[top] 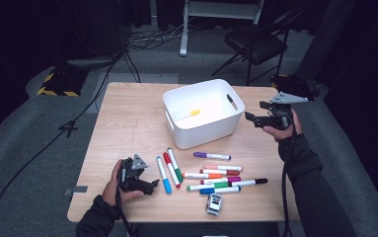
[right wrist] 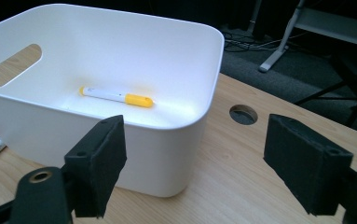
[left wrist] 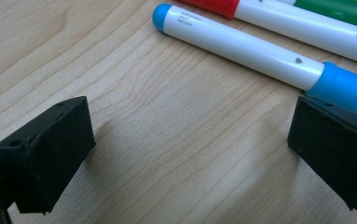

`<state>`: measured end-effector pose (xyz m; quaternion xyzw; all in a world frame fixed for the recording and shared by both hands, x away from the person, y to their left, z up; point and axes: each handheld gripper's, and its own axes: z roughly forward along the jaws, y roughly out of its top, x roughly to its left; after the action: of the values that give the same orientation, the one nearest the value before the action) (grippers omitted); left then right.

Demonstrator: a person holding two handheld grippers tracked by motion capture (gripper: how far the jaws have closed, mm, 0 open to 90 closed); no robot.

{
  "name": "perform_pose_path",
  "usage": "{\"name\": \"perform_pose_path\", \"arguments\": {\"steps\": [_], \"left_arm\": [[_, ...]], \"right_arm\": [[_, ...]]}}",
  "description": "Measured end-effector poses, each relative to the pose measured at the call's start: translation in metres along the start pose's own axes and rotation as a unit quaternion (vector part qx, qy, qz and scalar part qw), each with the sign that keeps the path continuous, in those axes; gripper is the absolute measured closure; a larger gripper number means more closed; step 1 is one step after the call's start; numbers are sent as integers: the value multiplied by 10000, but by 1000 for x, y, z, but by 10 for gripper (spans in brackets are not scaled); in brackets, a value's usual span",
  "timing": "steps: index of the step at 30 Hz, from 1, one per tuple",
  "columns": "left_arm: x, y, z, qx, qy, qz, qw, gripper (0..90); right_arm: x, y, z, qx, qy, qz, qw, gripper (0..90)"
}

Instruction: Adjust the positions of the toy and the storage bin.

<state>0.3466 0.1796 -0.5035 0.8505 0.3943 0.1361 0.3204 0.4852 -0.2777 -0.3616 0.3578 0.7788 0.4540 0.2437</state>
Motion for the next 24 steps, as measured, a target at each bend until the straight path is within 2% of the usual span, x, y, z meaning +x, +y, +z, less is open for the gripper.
{"name": "perform_pose_path", "arguments": {"steps": [2, 3, 6, 12, 14, 16, 17, 20, 22, 24], "left_arm": [[0, 0, 0, -2, 2, 0, 10000, 6], [0, 0, 0, 0, 0, 1, 10000, 6], [0, 0, 0, -2, -11, -4, 10000, 6], [0, -1, -1, -6, -14, -9, 10000, 6], [0, -1, -1, -8, 27, 14, 10000, 6], [-1, -1, 0, -12, -32, -25, 10000, 7], [-1, -1, -1, -24, 52, 1, 10000, 7], [0, -1, -1, -37, 60, 16, 10000, 8], [0, -1, -1, -37, 59, 16, 10000, 8], [0, -1, -1, -37, 59, 15, 10000, 8]], "right_arm": [[1, 1, 3, 2, -3, 12, 10000, 214], [4, 4, 10, 39, 10, 33, 10000, 216], [7, 7, 20, 194, -41, -97, 9998, 219], [12, 13, 36, 294, -71, -171, 9994, 229], [12, 14, 38, 326, -87, -146, 9993, 229], [11, 15, 47, 417, -176, -133, 9989, 236], [11, 15, 47, 417, -176, -133, 9989, 236], [7, 15, 55, 511, -44, 129, 9986, 225], [6, 14, 59, 554, -135, 109, 9983, 227], [6, 15, 61, 573, -120, 131, 9982, 227]]}}
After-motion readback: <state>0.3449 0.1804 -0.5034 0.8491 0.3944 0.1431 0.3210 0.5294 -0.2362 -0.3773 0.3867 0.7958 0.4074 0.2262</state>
